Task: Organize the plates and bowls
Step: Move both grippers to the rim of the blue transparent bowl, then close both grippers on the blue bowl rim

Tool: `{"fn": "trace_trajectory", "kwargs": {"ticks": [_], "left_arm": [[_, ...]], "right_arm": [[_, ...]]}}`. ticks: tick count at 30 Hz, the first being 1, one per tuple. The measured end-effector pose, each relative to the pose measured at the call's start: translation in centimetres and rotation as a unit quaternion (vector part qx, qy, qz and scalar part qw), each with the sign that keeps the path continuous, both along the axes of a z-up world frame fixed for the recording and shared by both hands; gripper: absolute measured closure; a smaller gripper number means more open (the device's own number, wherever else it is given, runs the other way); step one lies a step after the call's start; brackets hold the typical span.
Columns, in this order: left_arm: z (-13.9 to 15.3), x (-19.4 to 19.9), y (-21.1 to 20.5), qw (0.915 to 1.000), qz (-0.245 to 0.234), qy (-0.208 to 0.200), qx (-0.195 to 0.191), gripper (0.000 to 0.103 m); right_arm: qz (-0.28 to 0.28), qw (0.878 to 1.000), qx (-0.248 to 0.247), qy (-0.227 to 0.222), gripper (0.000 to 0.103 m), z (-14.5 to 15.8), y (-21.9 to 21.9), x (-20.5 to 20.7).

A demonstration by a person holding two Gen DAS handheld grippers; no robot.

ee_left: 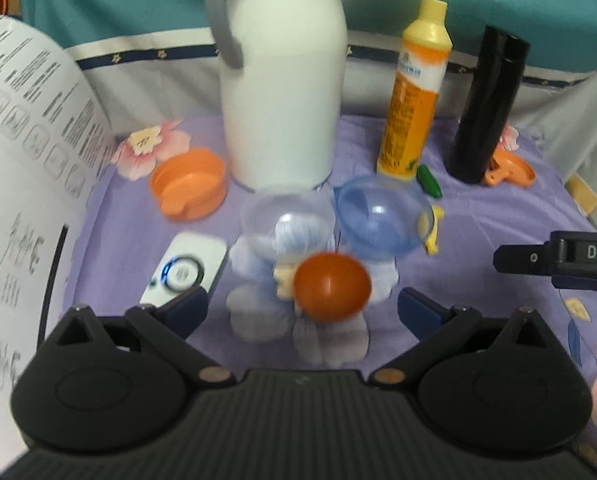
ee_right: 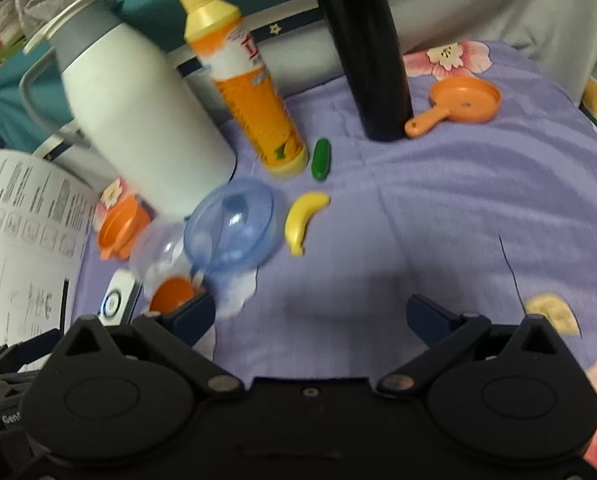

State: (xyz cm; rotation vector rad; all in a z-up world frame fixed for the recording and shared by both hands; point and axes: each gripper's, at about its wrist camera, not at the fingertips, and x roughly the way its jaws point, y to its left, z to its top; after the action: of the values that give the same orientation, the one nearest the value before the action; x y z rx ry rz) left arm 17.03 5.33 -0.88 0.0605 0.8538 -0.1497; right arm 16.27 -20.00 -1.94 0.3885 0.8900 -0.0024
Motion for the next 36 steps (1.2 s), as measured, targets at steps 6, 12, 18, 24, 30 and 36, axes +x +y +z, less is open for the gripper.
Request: {"fn": "trace_trajectory", "kwargs": {"ticks": [6, 12, 18, 24, 30, 36], "left_arm": [[-0.6, 3.0, -1.1, 1.0, 0.001, -0.006, -0.003, 0.0], [-1.5, 5.3, -2.0, 0.9997, -0.005, -0.013, 0.018, 0.0], [-2.3, 6.9, -2.6, 0.9998, -0.005, -0.011, 0.016, 0.004], [-3.0, 7.8, -3.8, 0.9998, -0.015, -0.009, 0.014, 0.012], [-3.3, 8.7, -5.2, 0.9995, -0.028, -0.012, 0.011, 0.029], [-3.9, 9.3, -7.0, 0.9979, -0.059, -0.002, 0.025, 0.052]], "right_arm": [[-0.007, 1.0, -0.007, -0.011, 0.006, -0.5, 0.8, 4.4], [0.011, 1.0, 0.003, -0.014, 0.028, -1.8, 1.9, 7.7], [0.032, 0.999, 0.007, -0.009, 0.058, -3.4, 2.5, 9.7], [0.046, 0.999, -0.006, -0.007, 0.083, -4.6, 2.7, 9.9], [0.038, 0.999, -0.013, -0.01, 0.088, -4.9, 1.6, 9.6], [0.03, 1.0, -0.008, -0.001, 0.088, -5.5, 0.7, 9.7]]}}
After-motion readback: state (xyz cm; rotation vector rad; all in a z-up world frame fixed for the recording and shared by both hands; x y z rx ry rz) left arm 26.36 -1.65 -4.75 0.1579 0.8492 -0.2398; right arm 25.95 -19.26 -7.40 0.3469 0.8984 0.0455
